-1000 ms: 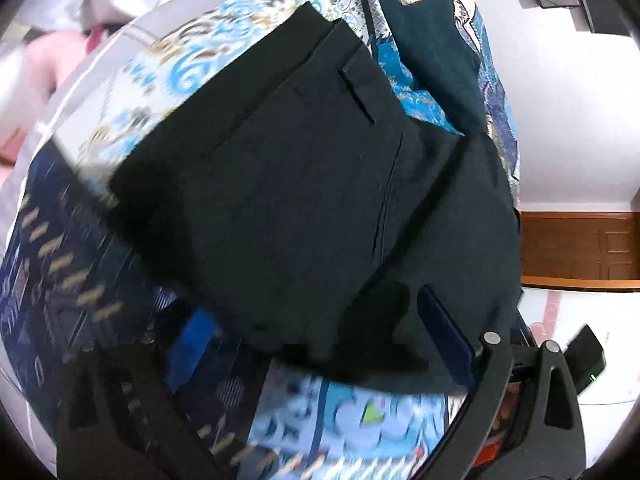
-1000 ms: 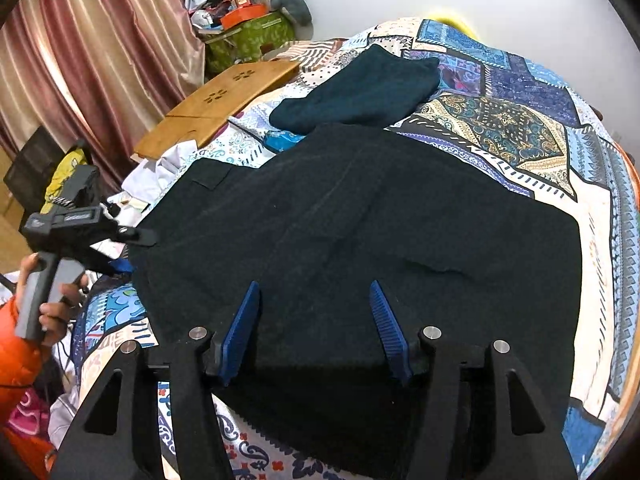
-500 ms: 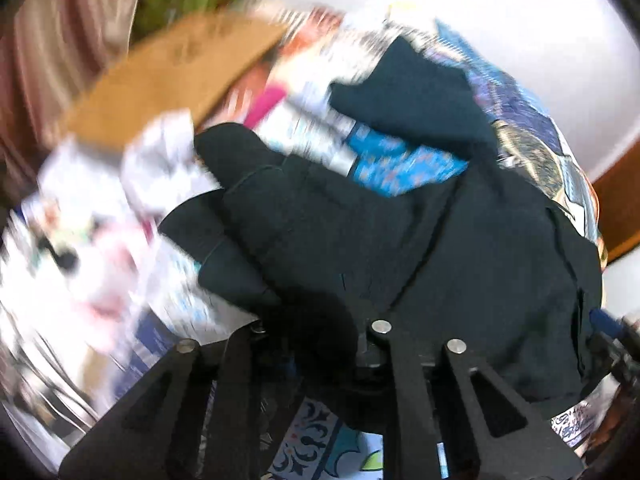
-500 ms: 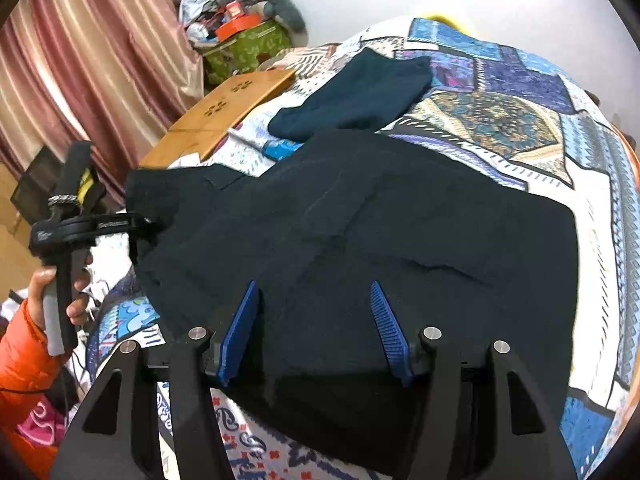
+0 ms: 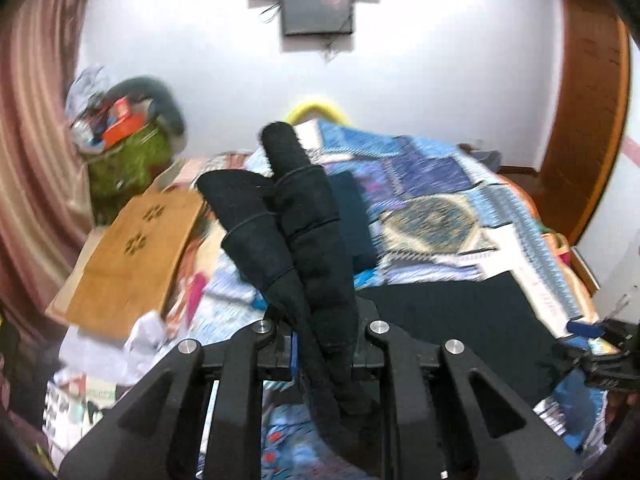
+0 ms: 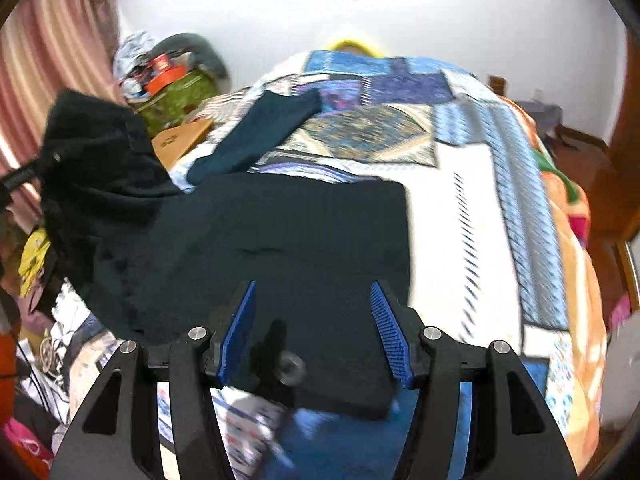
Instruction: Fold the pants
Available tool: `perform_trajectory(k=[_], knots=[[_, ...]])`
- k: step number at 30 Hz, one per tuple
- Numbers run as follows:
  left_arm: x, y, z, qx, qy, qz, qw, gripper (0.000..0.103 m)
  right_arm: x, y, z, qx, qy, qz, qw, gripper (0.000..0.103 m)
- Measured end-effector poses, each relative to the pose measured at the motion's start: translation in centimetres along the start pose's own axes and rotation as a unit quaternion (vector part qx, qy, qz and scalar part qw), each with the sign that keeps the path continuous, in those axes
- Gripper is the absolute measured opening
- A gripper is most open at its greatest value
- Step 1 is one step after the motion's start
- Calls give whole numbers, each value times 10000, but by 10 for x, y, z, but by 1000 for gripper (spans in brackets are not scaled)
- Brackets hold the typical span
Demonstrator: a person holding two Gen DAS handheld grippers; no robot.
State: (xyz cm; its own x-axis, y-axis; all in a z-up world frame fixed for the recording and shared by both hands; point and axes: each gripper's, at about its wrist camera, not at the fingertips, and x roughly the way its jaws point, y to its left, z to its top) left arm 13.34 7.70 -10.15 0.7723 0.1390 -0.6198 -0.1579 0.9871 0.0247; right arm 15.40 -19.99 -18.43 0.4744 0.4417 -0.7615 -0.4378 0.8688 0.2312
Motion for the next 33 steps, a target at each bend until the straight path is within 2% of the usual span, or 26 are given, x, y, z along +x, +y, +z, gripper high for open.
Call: perform_trajectory(k=[5,10,16,21,29,32,33], knots=[[0,-44,21,231,-120,-560,9981,14,15,-18,-19,232,352,50,9991,55],[7,-98,28,510,19,-1141,9922,14,13,-20,-20,263,230,129,9993,55],[20,-151,30,885,207,-1564,9835,14,5,-27,-27,360,156,280,9988,55],[36,-189,20,1079,560,-2036,9715,14,0,-34,-35,563,165,368,9976,55],[53,-227,-25,1718,1100,-2193,9541,16,-15,-41,-44,563,155,126,9982,55],[59,-231,-36,1836,1407,-2239,9468,21,-22,-39,-45,513,75,25,9987,55],[62,-231,-39,1879,1538,-2257,9434,28,-25,-38,-45,491,45,6,9988,55]])
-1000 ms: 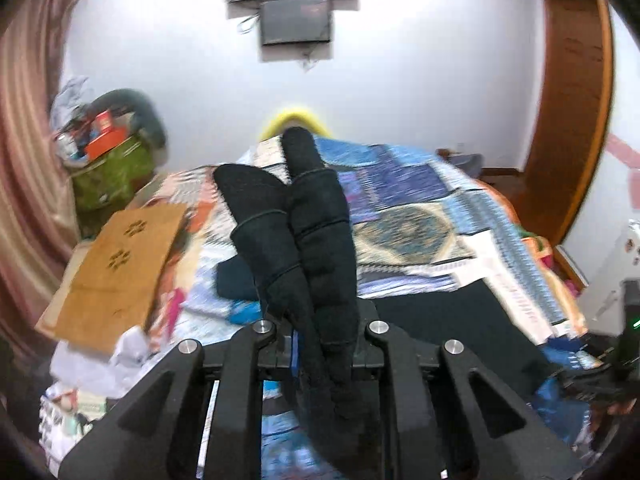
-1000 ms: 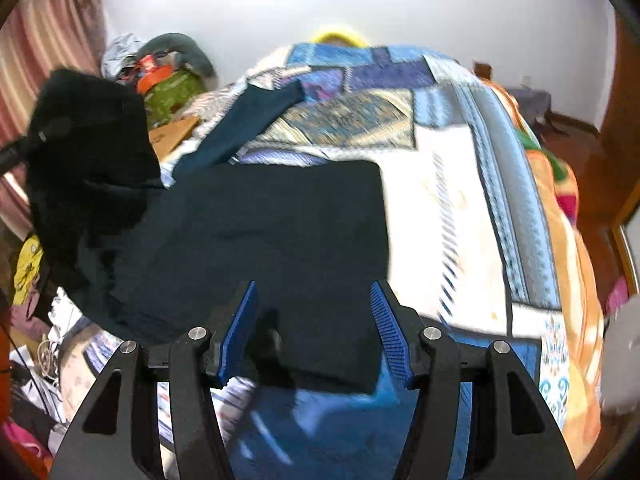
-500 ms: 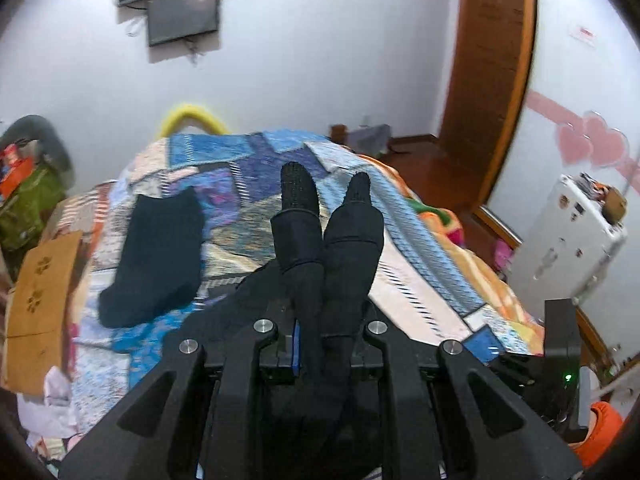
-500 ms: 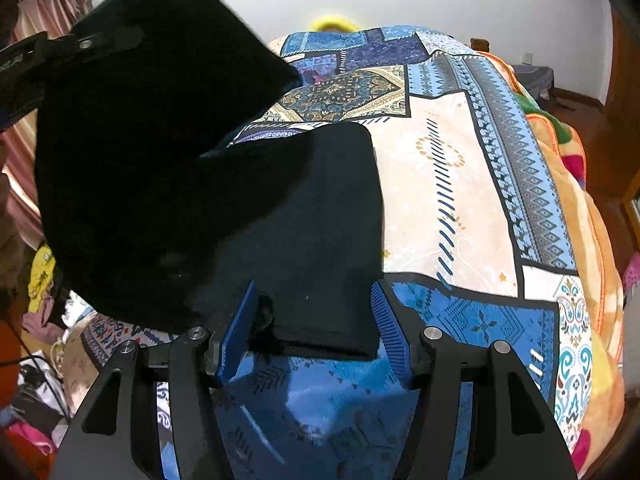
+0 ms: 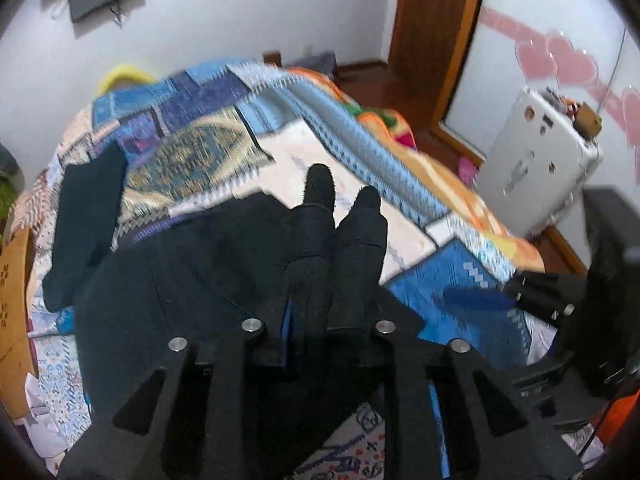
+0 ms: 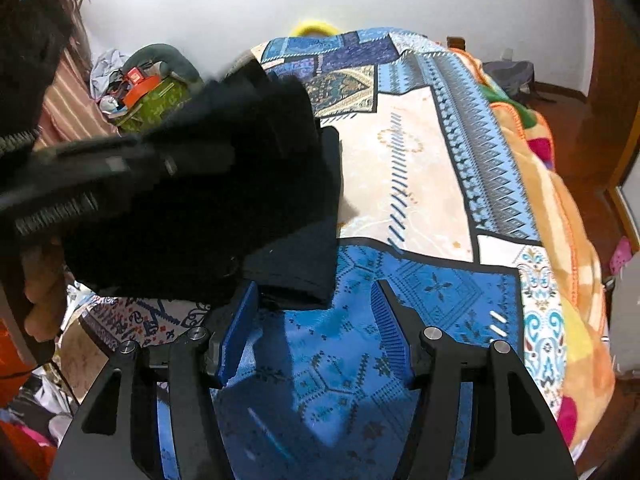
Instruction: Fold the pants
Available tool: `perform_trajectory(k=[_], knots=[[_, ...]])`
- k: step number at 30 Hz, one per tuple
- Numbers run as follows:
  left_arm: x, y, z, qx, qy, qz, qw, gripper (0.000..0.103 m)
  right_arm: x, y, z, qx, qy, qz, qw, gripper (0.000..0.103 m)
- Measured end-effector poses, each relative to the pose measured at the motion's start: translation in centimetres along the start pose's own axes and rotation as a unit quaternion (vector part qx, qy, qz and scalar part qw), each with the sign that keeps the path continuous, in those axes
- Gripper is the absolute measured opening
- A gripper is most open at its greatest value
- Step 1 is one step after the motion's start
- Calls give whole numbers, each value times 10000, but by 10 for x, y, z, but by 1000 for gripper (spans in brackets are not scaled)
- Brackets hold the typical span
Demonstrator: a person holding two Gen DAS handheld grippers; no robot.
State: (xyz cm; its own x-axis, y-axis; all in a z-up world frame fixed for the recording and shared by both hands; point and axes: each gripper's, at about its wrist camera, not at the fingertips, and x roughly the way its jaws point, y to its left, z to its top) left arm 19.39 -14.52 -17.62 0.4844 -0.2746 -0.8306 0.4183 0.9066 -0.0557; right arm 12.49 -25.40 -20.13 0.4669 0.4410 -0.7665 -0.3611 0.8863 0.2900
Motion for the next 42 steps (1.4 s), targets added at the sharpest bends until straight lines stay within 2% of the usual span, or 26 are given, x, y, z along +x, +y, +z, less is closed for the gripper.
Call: perform_trajectory(k=[2,3,4,9,11,13,15,19,23,27,29,33,38,42], knots=[[5,-1,-5,26,209,-220,9995,47,-4,2,1,-45,-57,-38,10000,55],[4,-2,-7,18,254,-368,9990,60,-5,3,1,-73,-81,-53,9999,55],[0,-2,-8,9,190,-430,9989,65,-6,4,1,-100,-98,-62,9999,55],[-27,8,2,-51,-275,-86,9996,70,-8,8,3,-181,-117,-90,9997,55],[-38,25,10,-148,-467,122,9987,73,-8,11,4,-216,-125,-76,9997,55],[-46,50,17,-285,-655,492,9962,84,-8,15,5,-241,-119,-32,9996,55],[-47,78,22,-418,-712,703,9941,88,-8,19,6,-270,-110,26,9996,55],[-24,145,29,-719,-355,1313,9881,89,-2,31,7,-304,-56,227,9993,59],[14,188,29,-716,122,1498,9860,89,12,42,8,-271,117,515,9982,59],[59,212,18,-452,694,1792,9803,89,25,47,13,-283,212,507,9981,63],[71,219,8,-450,825,1664,9816,89,28,45,16,-314,222,478,9981,63],[69,237,-11,-742,797,1439,9836,90,37,37,28,-374,295,407,9980,63],[49,239,-42,-863,865,1573,9800,90,48,25,48,-488,224,24,9986,63],[24,237,-75,-1221,898,1483,9772,90,40,18,60,-489,89,-316,9983,63]])
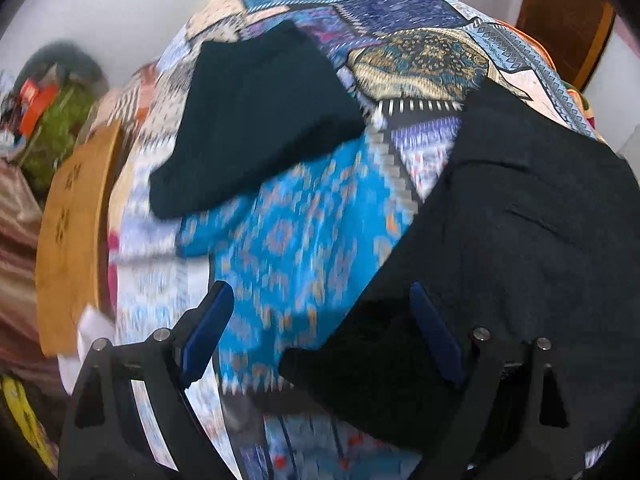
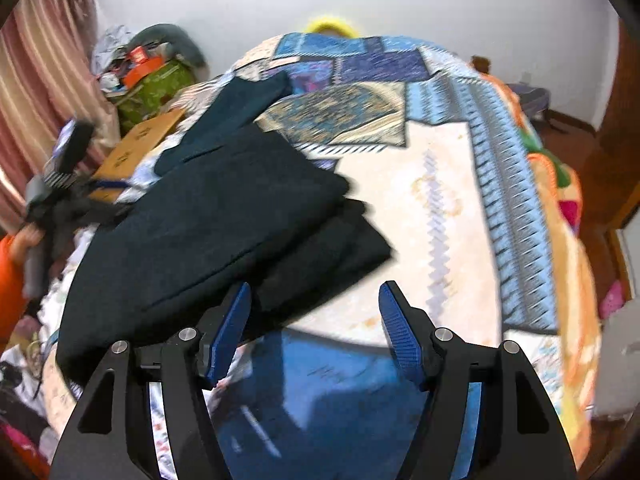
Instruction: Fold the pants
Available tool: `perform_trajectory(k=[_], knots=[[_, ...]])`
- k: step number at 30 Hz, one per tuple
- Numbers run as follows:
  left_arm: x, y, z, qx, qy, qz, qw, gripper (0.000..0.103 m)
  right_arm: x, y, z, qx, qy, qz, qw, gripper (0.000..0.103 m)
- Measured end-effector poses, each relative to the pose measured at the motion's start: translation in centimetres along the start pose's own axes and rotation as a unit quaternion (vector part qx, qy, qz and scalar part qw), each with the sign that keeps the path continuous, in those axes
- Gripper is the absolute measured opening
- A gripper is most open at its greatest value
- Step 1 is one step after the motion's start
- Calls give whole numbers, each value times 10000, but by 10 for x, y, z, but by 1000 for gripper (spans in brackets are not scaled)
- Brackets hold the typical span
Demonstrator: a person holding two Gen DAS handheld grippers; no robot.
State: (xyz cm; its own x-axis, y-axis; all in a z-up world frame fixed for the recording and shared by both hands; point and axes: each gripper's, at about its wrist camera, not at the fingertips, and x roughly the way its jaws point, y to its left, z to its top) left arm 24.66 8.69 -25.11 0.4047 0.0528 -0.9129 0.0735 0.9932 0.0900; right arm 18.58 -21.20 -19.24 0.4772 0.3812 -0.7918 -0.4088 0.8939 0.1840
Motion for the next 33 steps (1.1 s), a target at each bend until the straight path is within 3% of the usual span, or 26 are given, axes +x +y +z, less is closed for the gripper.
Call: perform_trajectory(k=[6,10,14,21,26,27,30,33], knots=[[-36,-11,-51,-332,-180,-97,9992,90,-26,2,1,-155,-261,-116,9995,63],[-57,-33,-65,-271,-538,155,9981,89,-38,11,-1,-251,-353,-87,9990,63],[-85,-43,-53,90,-1025,411,9938,89,-43,22,2,-389,-454,70,9982,63],[-113,-51,-2,183,-1431,-332,9890,97,-27,48,25,-707,-510,456,9951,63],[-93,-67,36,447,-1199,-862,9880,96,-4,60,43,-919,-407,558,9934,61],[-88,-71,41,516,-1135,-945,9877,93,1,62,46,-995,-370,583,9926,61],[-61,-82,52,720,-723,-1211,9874,68,21,65,48,-1152,-20,699,9909,48],[-32,-89,50,847,-377,-1116,9894,57,42,64,41,-1234,380,731,9889,37]])
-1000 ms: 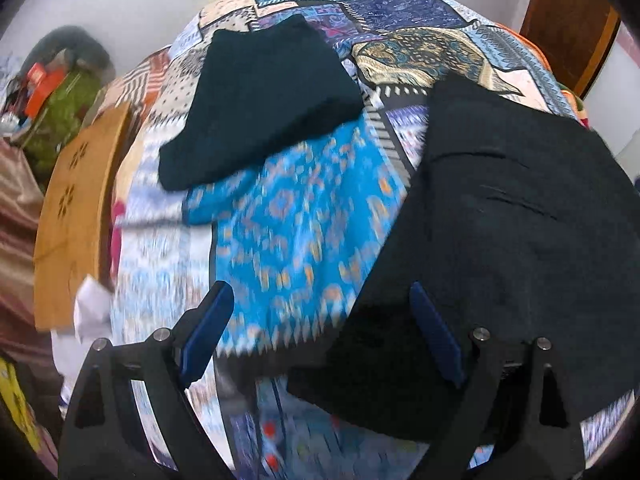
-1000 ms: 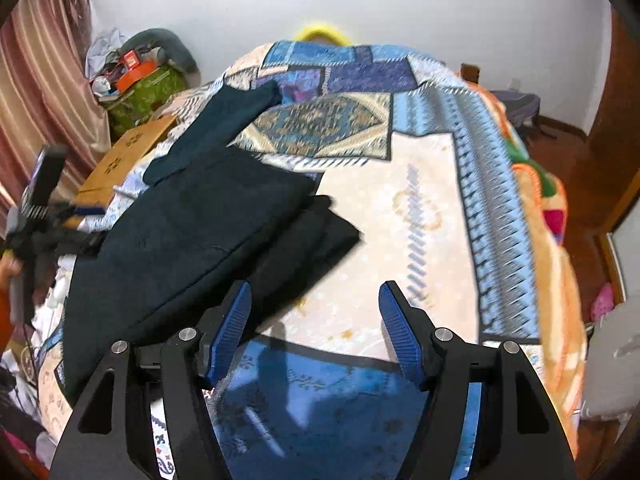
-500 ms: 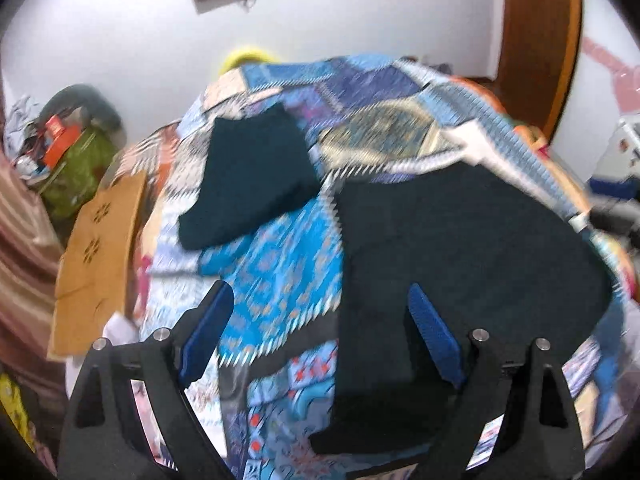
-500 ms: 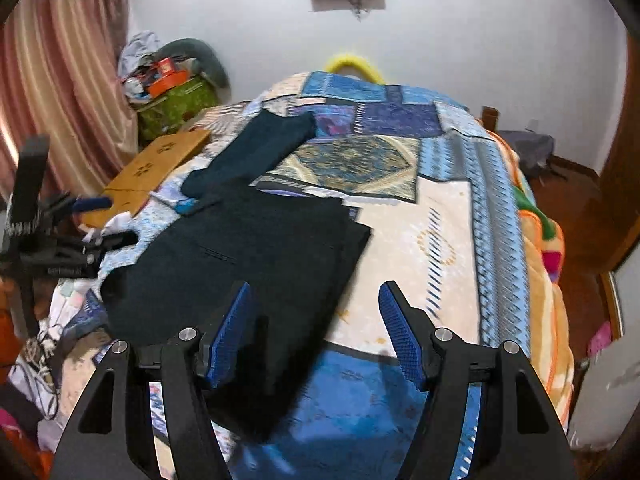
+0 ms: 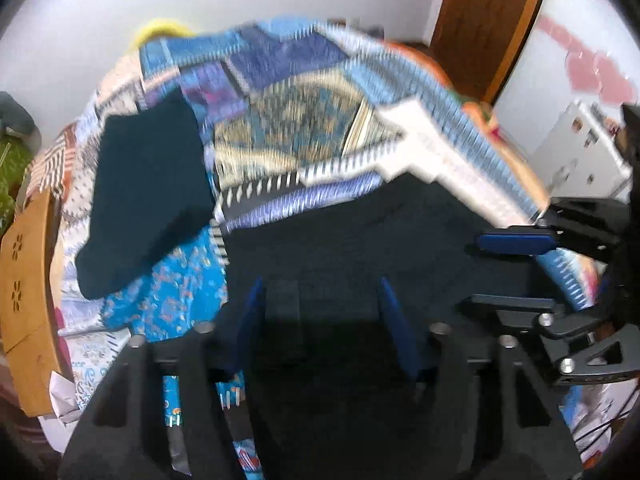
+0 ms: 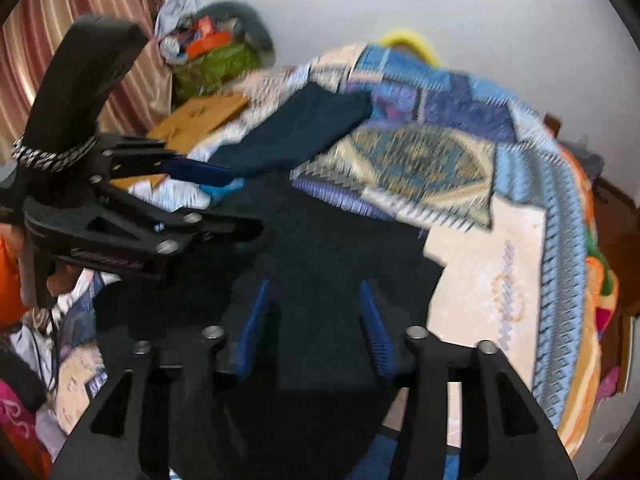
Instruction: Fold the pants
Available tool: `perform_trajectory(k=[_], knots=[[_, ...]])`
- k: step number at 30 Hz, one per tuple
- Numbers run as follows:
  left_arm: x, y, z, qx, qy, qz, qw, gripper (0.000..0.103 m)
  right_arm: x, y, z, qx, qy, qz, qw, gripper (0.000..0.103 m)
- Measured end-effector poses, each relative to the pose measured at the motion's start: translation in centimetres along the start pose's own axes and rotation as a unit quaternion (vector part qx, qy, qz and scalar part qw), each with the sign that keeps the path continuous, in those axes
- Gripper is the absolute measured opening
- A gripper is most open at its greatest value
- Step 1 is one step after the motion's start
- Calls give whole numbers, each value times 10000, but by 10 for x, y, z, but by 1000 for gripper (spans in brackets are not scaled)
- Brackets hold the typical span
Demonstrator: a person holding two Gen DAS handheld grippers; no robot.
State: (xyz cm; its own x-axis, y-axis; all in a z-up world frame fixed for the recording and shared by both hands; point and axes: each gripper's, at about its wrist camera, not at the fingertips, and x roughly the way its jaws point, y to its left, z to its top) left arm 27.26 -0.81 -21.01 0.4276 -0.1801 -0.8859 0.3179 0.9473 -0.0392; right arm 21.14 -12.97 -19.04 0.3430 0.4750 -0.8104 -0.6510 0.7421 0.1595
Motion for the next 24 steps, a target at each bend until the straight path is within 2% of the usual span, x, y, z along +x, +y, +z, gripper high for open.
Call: perform_trajectory(k=[3,8,14,17,21,24], knots=[[10,-8,-10,367,-189,271,9988,58,12,-4,-13,58,149,78,9998,35],[-1,-17,-22,633,-234,568,9961,58,-1,-3,-18,77,187,21,9998,33],[-23,-11,-53,516,-313,785,9951,59,-23,7,-38,-99,130,-234,9996,35],[-34,-7,-70,428,-388,955,9938,67,-35,9,-48,-63,52,-342,9994,35],[-48,-8,-93,470,-521,1235,9899,69,-47,12,-60,14,-38,-536,9986,35],[-57,-2,-104,386,-564,1234,9900,74,-57,6,-71,202,-93,-609,9979,35]])
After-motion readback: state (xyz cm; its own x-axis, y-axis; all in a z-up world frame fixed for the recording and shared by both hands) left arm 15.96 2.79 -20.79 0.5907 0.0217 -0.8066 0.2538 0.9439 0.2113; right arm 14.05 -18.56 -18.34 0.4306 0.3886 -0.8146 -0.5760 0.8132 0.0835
